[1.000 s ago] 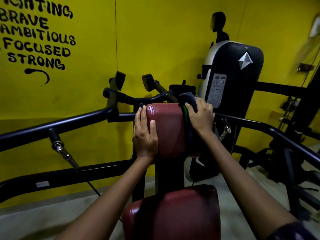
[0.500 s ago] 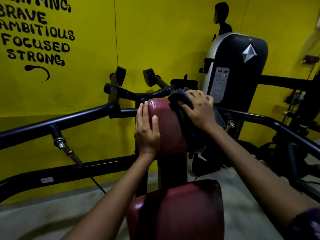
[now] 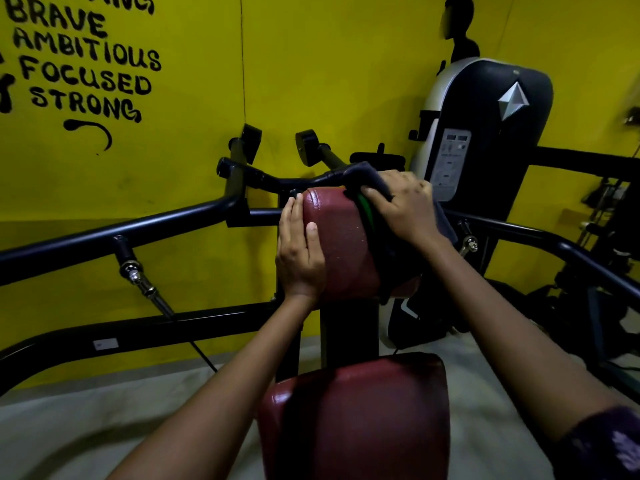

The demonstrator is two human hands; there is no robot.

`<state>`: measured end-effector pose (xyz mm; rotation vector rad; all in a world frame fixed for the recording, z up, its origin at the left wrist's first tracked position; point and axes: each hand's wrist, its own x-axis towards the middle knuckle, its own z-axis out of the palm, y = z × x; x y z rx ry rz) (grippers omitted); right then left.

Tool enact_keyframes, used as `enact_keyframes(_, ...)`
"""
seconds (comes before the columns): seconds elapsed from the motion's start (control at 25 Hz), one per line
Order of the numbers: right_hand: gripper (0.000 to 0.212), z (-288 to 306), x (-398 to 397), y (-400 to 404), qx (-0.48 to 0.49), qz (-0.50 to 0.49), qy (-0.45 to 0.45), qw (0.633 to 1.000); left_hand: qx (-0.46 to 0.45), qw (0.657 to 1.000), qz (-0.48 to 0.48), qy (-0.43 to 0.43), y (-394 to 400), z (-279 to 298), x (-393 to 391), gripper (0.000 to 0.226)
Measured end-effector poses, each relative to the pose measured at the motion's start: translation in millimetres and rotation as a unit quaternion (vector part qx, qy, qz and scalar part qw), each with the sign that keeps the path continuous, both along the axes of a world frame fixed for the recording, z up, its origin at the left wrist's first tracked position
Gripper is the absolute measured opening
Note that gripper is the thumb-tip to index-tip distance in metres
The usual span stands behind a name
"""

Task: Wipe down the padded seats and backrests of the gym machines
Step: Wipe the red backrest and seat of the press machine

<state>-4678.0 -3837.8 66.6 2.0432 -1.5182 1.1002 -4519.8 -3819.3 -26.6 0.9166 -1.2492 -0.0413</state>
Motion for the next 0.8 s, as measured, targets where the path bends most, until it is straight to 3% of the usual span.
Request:
enact_keyframes(0.08,0.046,6.6,2.7,-5.4,0.036,-0.063,-0.056,0.996,0.002,1.000,0.006,-0.003,0.1,0.6,0.1,0.053)
enact_keyframes(0.16,0.044,3.8,31.7,-2.7,0.024,-0.088,-0.029,0.995,0.003,1.000,0.008,-0.002,-0.1,1.7,1.4,0.053)
enact_keyframes(0.28,0.060,-8.4,56.6,7.1,-0.040,0.005,0.057,0.998,-0.011,1.000,-0.001,-0.003,-0.8,1.4,2.9,0.053)
enact_keyframes(0.36,0.068,-3.2,35.7,5.3,-0.033,0.044,0.075,0.996,-0.012,1.000,-0.009,0.009,-0.2,0.9,2.6,0.053)
enact_keyframes(0.48,0.061,6.6,16.5,-9.1,-0.005,-0.040,-0.013,0.999,-0.004,1.000,-0.013,0.022,2.1,0.7,2.2,0.054)
enact_keyframes(0.56,0.055,1.8,36.8,-7.5,-0.011,-0.072,-0.025,0.997,-0.004,1.000,-0.012,0.022,1.1,1.4,4.0,0.053)
enact_keyframes(0.68,0.052,-18.4,53.0,7.9,-0.091,0.036,0.031,0.995,-0.011,1.000,-0.013,0.024,-0.8,-0.4,5.7,0.046)
enact_keyframes(0.8,0.048,-29.7,4.8,5.1,-0.134,0.099,0.081,0.983,-0.005,1.000,-0.013,0.025,-1.0,-0.8,4.4,0.045)
